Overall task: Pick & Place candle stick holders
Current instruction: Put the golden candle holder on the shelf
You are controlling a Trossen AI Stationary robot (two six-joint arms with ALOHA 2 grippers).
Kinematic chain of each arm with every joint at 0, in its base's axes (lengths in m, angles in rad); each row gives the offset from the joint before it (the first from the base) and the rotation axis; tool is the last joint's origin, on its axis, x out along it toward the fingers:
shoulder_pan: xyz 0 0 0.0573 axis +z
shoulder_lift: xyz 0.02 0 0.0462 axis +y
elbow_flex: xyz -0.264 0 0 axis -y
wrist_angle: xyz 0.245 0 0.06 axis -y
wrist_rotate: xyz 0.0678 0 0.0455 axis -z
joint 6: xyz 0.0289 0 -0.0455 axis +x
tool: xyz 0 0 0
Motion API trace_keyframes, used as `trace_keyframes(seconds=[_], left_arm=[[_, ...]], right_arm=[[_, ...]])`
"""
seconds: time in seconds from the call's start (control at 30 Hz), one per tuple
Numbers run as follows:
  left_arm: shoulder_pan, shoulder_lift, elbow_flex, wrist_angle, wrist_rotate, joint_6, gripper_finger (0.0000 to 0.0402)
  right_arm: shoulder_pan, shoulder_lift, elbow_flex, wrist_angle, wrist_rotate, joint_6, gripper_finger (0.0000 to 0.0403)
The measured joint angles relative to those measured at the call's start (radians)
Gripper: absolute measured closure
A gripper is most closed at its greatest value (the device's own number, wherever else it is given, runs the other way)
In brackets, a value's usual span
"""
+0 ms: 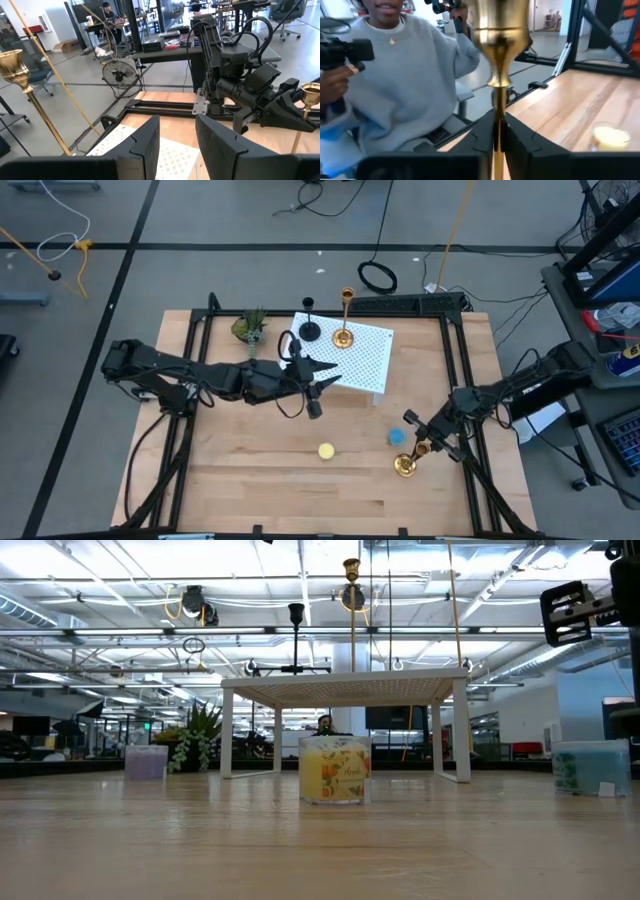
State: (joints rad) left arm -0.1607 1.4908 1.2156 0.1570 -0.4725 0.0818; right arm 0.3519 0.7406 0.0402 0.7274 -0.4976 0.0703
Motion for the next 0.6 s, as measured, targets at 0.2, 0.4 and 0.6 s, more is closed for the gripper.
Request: trace_keyframes(seconds=[0.2, 0.4, 0.6], left_arm=[[-0.023, -0.063, -0.001, -0.042, -0.002, 0.025, 0.0268], [-0.060, -0.152, 0.000, -0.086, -0.034, 0.021, 0.0268], [-0.084, -0.219, 0.000, -0.144, -0.105, 0.018, 0.0268]], right_arm=[[-0.001, 0.000, 0.000, 0.006, 0.138, 0.016, 0.0378], [-0.002, 0.007, 0.061, -0.013, 0.390, 0.022, 0.0391], [-0.010, 0.035, 0.237, -0.002, 0.419, -0.006, 0.0383]])
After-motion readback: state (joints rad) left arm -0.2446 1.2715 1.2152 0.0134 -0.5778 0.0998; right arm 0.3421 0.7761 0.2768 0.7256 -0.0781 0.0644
